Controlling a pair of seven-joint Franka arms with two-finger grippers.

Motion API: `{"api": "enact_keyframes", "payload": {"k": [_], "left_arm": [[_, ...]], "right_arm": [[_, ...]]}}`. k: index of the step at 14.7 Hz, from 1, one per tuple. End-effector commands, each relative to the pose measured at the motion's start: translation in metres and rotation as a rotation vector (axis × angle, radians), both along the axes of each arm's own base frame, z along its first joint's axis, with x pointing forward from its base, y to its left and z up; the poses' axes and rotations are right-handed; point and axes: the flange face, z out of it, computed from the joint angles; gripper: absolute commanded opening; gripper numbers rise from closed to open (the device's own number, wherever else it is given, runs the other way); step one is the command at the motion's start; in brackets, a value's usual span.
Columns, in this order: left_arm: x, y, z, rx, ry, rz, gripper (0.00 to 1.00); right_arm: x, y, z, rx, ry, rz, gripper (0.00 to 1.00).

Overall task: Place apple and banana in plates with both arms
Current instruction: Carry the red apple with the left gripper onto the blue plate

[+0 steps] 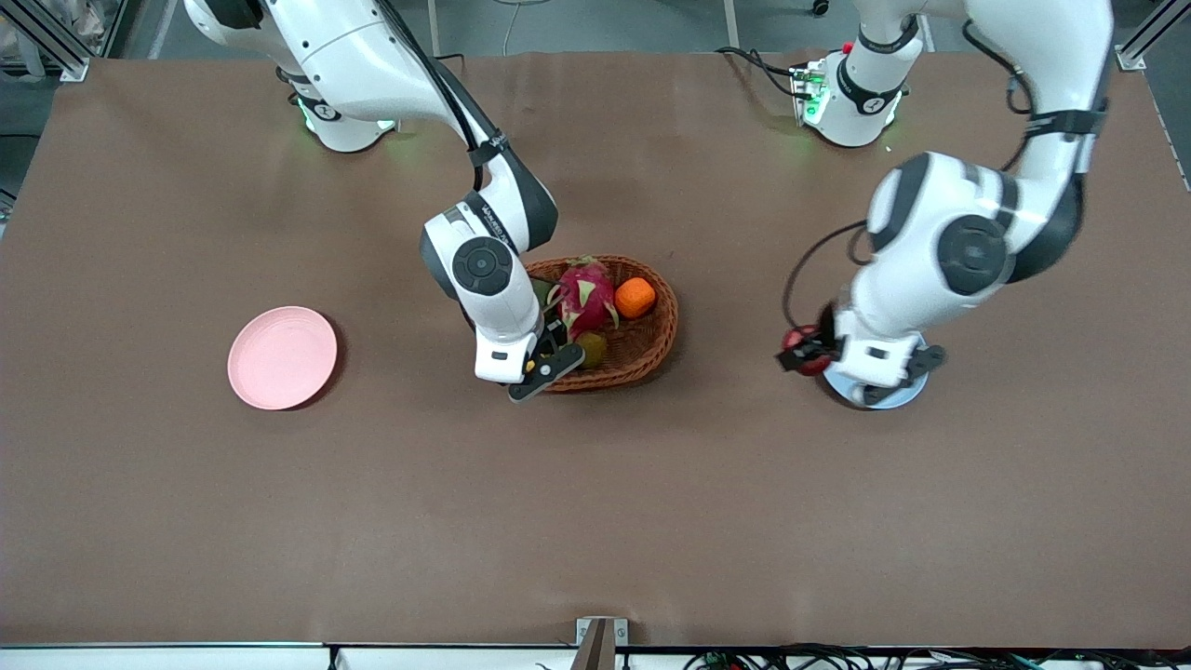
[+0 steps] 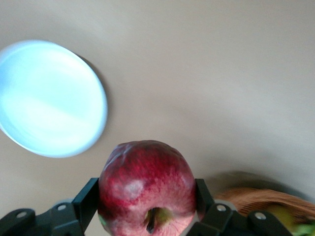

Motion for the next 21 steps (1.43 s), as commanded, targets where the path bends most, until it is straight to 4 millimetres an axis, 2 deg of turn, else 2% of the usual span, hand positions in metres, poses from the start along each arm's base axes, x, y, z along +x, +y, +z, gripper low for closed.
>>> {"api": "enact_keyframes", "payload": {"k": [1, 3, 5, 6, 7, 9, 12, 15, 17, 18, 20, 21], "left_arm": [[-0.009, 0.045, -0.013, -0.002, 0.009, -0.076, 0.25], [-0.014, 0.076, -0.038, 0.021, 0.001, -0.124, 0.27], [-0.031, 0.086, -0.077, 0.042, -0.041, -0.166, 0.27], [-0.036, 0.089, -0.090, 0.044, -0.075, -0.181, 0.27], [-0.039, 0.101, -0.102, 0.044, -0.091, -0.196, 0.27], [-0.042, 0.120, -0.118, 0.038, -0.103, -0.237, 0.27], [-0.046, 0.137, -0.138, 0.030, -0.076, -0.227, 0.28], [-0.052, 0.138, -0.154, 0.016, -0.059, -0.215, 0.30], [-0.054, 0.136, -0.162, 0.010, -0.042, -0.215, 0.36], [-0.054, 0.136, -0.164, 0.009, -0.039, -0.215, 0.43], [-0.054, 0.135, -0.165, 0.010, -0.038, -0.220, 0.62], [-0.054, 0.134, -0.165, 0.008, -0.038, -0.220, 0.75]], "right_arm": [[0.001, 0.004, -0.003, -0.017, -0.017, 0.016, 0.65], [0.001, 0.004, -0.003, -0.017, -0.017, 0.016, 0.63], [0.002, 0.004, -0.002, -0.015, -0.020, 0.016, 0.59], [0.002, 0.005, -0.001, -0.015, -0.023, 0.017, 0.59], [0.004, 0.006, 0.002, -0.012, -0.026, 0.017, 0.55], [0.005, 0.008, 0.006, -0.006, -0.034, 0.019, 0.51], [0.005, 0.008, 0.006, -0.006, -0.034, 0.019, 0.49], [0.005, 0.008, 0.005, -0.008, -0.033, 0.020, 0.49], [0.005, 0.007, 0.001, -0.012, -0.029, 0.020, 0.49], [0.005, 0.007, -0.001, -0.015, -0.027, 0.021, 0.49], [0.005, 0.007, -0.002, -0.020, -0.030, 0.026, 0.49], [0.005, 0.007, -0.002, -0.021, -0.033, 0.027, 0.43]]}}
